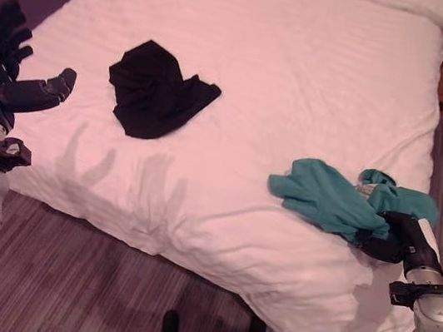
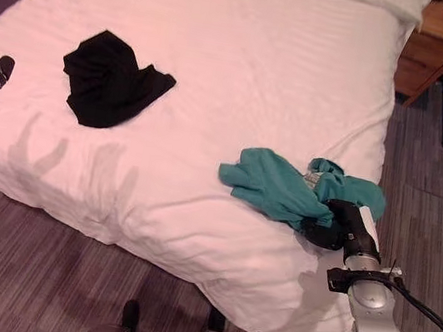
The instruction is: Pick up bed clothes into laundry basket.
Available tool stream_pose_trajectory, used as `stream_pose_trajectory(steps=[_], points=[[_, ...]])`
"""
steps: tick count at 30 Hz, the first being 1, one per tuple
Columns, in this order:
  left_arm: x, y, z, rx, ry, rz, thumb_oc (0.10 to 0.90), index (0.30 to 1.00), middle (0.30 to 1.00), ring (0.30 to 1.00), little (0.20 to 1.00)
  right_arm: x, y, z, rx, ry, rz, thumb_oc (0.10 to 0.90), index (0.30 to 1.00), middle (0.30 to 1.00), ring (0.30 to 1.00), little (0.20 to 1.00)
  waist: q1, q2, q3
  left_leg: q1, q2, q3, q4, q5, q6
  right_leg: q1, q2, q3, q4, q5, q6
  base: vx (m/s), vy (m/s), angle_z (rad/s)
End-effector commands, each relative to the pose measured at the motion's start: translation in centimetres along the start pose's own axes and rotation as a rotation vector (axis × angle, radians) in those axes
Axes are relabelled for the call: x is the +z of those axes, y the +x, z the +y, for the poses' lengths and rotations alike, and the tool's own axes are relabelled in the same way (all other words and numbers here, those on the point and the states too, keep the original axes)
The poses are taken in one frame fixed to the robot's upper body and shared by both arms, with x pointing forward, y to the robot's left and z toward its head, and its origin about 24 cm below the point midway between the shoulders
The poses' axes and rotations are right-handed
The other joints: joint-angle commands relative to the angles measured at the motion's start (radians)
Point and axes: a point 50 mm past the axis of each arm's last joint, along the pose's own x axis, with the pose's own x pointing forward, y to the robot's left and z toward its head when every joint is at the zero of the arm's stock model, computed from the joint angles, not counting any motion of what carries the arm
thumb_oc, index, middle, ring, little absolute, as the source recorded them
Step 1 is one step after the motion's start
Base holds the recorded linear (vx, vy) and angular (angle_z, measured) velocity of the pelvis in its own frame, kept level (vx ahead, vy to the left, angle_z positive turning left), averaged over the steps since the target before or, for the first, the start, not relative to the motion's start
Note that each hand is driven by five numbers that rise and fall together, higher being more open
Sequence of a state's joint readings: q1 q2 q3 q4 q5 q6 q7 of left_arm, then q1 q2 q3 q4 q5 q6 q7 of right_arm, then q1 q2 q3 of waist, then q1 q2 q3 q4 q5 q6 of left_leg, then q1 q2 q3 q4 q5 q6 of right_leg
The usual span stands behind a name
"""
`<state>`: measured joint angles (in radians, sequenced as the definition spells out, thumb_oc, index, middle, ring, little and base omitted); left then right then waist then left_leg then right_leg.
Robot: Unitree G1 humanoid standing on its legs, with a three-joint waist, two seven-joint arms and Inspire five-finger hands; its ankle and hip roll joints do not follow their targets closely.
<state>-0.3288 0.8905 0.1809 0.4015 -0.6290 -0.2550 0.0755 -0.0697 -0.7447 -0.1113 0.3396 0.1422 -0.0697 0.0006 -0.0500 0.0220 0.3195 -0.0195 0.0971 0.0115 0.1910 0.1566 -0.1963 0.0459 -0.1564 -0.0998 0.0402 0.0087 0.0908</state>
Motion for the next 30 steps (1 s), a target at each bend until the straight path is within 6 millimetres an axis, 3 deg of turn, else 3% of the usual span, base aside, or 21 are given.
stream_pose_trajectory(steps=[1, 3, 4, 8, 9, 10, 13, 14, 15, 16, 17, 20, 21, 22, 25, 30], points=[[7.4, 3.4, 2.2, 0.034, 0.056, -0.248, 0.8, 0.9, 0.9, 0.9, 0.9, 3.8, 0.0, -3.8, -0.139, 0.002, -0.202, 0.4, 0.3, 0.3, 0.3, 0.3, -0.007, -0.041, -0.116, -0.056, 0.035, 0.096, 0.058, -0.026, 0.074, 0.03, 0.064, 0.016, -0.075, 0.026, 0.011, 0.16, 0.103, -0.12], [7.5, 3.8, 2.4, 0.03, 0.076, -0.232, 0.8, 0.9, 0.9, 0.9, 0.9, 3.7, -0.2, -3.9, -0.135, -0.007, -0.198, 0.4, 0.3, 0.3, 0.3, 0.3, -0.002, -0.036, -0.127, -0.031, 0.04, 0.098, -0.028, -0.013, 0.07, 0.033, 0.066, 0.021, -0.075, 0.02, 0.014, 0.16, 0.101, -0.03], [7.8, 4.3, 2.7, 0.03, 0.11, -0.215, 0.8, 0.9, 0.9, 0.9, 0.9, 4.1, -0.1, -4.3, -0.132, -0.039, -0.211, 0.4, 0.3, 0.3, 0.3, 0.3, -0.004, -0.019, -0.135, -0.016, 0.05, 0.069, -0.137, 0.018, 0.056, 0.044, 0.071, 0.033, -0.075, 0.007, 0.022, 0.11, 0.074, 0.07], [8.5, 5.1, 3.2, 0.025, 0.197, -0.194, 0.8, 0.9, 0.9, 0.9, 0.9, 4.0, 0.1, -4.4, -0.143, -0.019, -0.205, 0.4, 0.3, 0.3, 0.3, 0.3, -0.016, 0.001, -0.137, -0.004, 0.06, 0.07, -0.188, 0.038, 0.039, 0.073, 0.063, 0.048, -0.071, -0.012, 0.031, 0.15, 0.152, -0.12], [8.8, 5.5, 3.4, 0.01, 0.242, -0.177, 0.8, 0.9, 0.9, 0.9, 0.9, 3.9, 0.0, -4.2, -0.133, -0.028, -0.201, 0.4, 0.3, 0.3, 0.3, 0.3, -0.028, 0.021, -0.15, 0.037, 0.061, 0.108, -0.238, 0.027, 0.04, 0.081, 0.061, 0.04, -0.069, -0.023, 0.041, 0.08, 0.109, -0.3], [8.8, 5.5, 3.4, 0.008, 0.243, -0.177, 0.8, 0.9, 0.9, 0.9, 0.9, 3.9, 0.0, -4.2, -0.134, -0.027, -0.199, 0.4, 0.3, 0.3, 0.3, 0.3, -0.026, 0.02, -0.15, 0.039, 0.061, 0.109, -0.242, 0.029, 0.04, 0.082, 0.061, 0.04, -0.069, -0.023, 0.042, 0.12, 0.181, -0.3], [10.0, 6.4, 3.9, -0.001, 0.372, -0.151, 0.8, 0.9, 0.9, 0.9, 0.9, 4.1, 0.3, -3.5, -0.128, -0.006, -0.21, 0.4, 0.3, 0.3, 0.3, 0.3, -0.036, 0.041, -0.162, 0.072, 0.037, 0.12, -0.271, 0.014, 0.05, 0.078, 0.045, 0.045, -0.063, -0.019, 0.052, 0.1, 0.187, -0.04], [10.9, 6.9, 4.2, -0.008, 0.491, -0.13, 0.8, 0.9, 0.9, 0.9, 0.9, 4.2, 0.6, -2.6, -0.103, 0.006, -0.213, 0.4, 0.3, 0.3, 0.3, 0.3, -0.037, 0.046, -0.161, 0.086, 0.024, 0.136, -0.272, 0.0, 0.06, 0.073, 0.03, 0.05, -0.051, -0.017, 0.064, 0.11, 0.178, -0.08], [11.0, 7.1, 4.2, -0.009, 0.493, -0.132, 0.8, 0.9, 0.9, 0.9, 0.9, 4.2, 0.6, -2.6, -0.104, 0.009, -0.212, 0.4, 0.3, 0.3, 0.3, 0.3, -0.034, 0.043, -0.16, 0.087, 0.024, 0.137, -0.272, 0.0, 0.061, 0.073, 0.03, 0.051, -0.051, -0.017, 0.064, 0.14, 0.226, -0.21], [12.0, 7.4, 4.9, -0.025, 0.723, -0.083, 0.8, 0.9, 0.9, 0.9, 0.9, 4.3, 0.9, -2.0, -0.067, -0.028, -0.206, 0.4, 0.3, 0.3, 0.3, 0.3, -0.039, 0.054, -0.163, 0.094, 0.01, 0.151, -0.278, -0.013, 0.071, 0.071, 0.015, 0.058, -0.051, -0.006, 0.079, 0.1, 0.159, -0.1], [12.4, 7.7, 5.0, -0.042, 0.819, -0.059, 0.8, 0.9, 0.9, 0.9, 0.9, 4.4, 1.0, -1.7, -0.054, -0.036, -0.209, 0.4, 0.3, 0.3, 0.3, 0.3, -0.039, 0.057, -0.163, 0.094, 0.004, 0.156, -0.278, -0.02, 0.075, 0.068, 0.007, 0.059, -0.052, 0.0, 0.088, 0.1, 0.159, -0.1], [14.1, 8.7, 4.0, -0.054, 0.935, -0.082, 0.8, 0.9, 0.9, 0.9, 0.9, 4.4, 0.9, -0.9, -0.035, -0.007, -0.216, 0.4, 0.3, 0.3, 0.3, 0.3, -0.029, 0.049, -0.159, 0.085, -0.01, 0.163, -0.278, -0.032, 0.086, 0.054, -0.007, 0.06, -0.055, 0.012, 0.105, 0.05, 0.124, 0.01], [14.1, 8.9, 4.4, -0.057, 1.012, -0.043, 0.8, 0.9, 0.9, 0.9, 0.9, 4.7, 1.0, -0.9, -0.026, -0.013, -0.224, 0.4, 0.3, 0.3, 0.3, 0.3, -0.033, 0.057, -0.155, 0.079, -0.014, 0.166, -0.278, -0.034, 0.089, 0.048, -0.011, 0.062, -0.057, 0.018, 0.112, 0.02, 0.162, 0.05], [15.3, 9.5, 3.4, -0.059, 1.115, -0.077, 0.8, 0.9, 0.9, 0.9, 0.9, 4.9, 0.9, -1.0, -0.024, -0.028, -0.232, 0.4, 0.3, 0.3, 0.3, 0.3, -0.035, 0.057, -0.149, 0.063, -0.017, 0.168, -0.278, -0.04, 0.095, 0.031, -0.014, 0.063, -0.058, 0.025, 0.118, 0.01, 0.128, 0.04], [17.0, 10.6, 1.4, -0.056, 1.139, -0.141, 0.8, 0.9, 0.9, 0.9, 0.9, 5.4, 0.8, -1.0, -0.027, -0.026, -0.258, 0.4, 0.3, 0.3, 0.3, 0.3, -0.036, 0.033, -0.126, 0.03, -0.02, 0.165, -0.278, -0.041, 0.101, -0.004, -0.019, 0.06, -0.065, 0.041, 0.129, -0.05, 0.09, -0.02], [17.2, 11.2, 0.0, -0.049, 1.12, -0.171, 0.8, 0.9, 0.9, 0.9, 0.9, 7.5, 1.3, -1.5, -0.03, -0.063, -0.327, 0.4, 0.3, 0.3, 0.3, 0.3, -0.042, -0.001, -0.096, -0.013, -0.022, 0.179, -0.278, -0.048, 0.108, -0.051, -0.02, 0.071, -0.082, 0.071, 0.144, -0.02, 0.083, -0.06]])
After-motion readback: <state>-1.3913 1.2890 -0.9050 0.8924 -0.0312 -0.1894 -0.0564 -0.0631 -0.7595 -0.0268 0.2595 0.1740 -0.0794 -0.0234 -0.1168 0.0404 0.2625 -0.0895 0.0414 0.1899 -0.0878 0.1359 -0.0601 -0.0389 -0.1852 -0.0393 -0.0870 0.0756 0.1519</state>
